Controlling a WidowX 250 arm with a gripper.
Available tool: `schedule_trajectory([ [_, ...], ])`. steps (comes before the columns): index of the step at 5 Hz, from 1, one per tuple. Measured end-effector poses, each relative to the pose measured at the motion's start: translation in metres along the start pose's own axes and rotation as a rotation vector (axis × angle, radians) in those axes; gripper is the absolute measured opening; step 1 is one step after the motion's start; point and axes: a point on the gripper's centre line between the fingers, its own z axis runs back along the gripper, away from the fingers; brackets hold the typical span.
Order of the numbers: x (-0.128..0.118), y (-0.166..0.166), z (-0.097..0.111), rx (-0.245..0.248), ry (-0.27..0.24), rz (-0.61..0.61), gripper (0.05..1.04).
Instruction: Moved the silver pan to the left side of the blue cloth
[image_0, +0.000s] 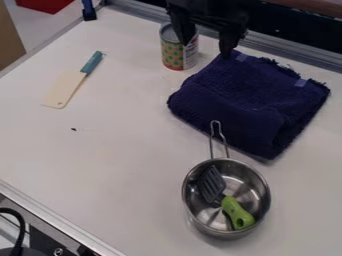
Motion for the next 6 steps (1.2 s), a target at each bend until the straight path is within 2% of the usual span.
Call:
schedule_trajectory([
  [1,-0.007,-0.001,-0.008,-0.005,0.034,0.003,0.999],
  [2,-0.028,-0.001,-0.012,-0.023,0.105,0.007,0.999],
  [3,-0.045,0.000,0.002,-0.006,0.144,0.148,0.999],
  [4,-0.074,0.002,0.004,0.010,0.208,0.169,0.999],
  [5,-0.102,-0.003,0.000,0.031,0.246,0.137,0.999],
  [6,-0.128,-0.009,-0.002,0.016,0.267,0.124,0.999],
])
